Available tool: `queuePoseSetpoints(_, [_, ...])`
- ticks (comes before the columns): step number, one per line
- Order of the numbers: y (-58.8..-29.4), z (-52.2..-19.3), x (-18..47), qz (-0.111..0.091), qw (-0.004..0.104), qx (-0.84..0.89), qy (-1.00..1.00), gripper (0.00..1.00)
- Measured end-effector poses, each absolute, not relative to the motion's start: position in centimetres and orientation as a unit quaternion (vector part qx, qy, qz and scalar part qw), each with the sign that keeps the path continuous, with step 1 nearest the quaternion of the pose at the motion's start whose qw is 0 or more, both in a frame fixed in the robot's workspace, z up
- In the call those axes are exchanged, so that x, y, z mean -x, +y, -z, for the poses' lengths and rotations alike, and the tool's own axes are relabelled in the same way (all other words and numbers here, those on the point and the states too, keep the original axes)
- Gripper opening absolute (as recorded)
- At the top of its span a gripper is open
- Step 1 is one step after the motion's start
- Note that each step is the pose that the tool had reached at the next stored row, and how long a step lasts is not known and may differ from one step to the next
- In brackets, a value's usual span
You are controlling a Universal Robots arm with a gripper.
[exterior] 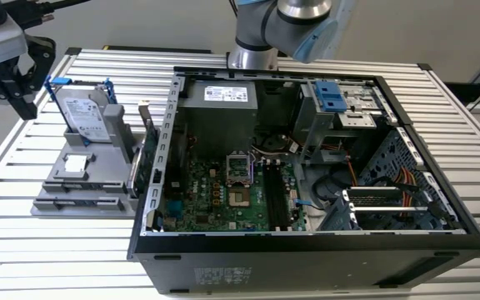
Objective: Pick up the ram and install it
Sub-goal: 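Pick up the ram and move it above insertion slot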
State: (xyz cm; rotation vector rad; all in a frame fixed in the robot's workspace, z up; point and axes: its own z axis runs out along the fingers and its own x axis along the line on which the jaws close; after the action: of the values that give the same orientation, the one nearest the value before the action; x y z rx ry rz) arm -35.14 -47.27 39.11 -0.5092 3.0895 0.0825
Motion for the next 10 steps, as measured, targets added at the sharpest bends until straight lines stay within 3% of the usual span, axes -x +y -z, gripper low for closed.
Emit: queuePoseSetpoints(10, [-47.27, -39.10, 35.24, -0.026, 0.004, 0.180, 0.983, 0.00])
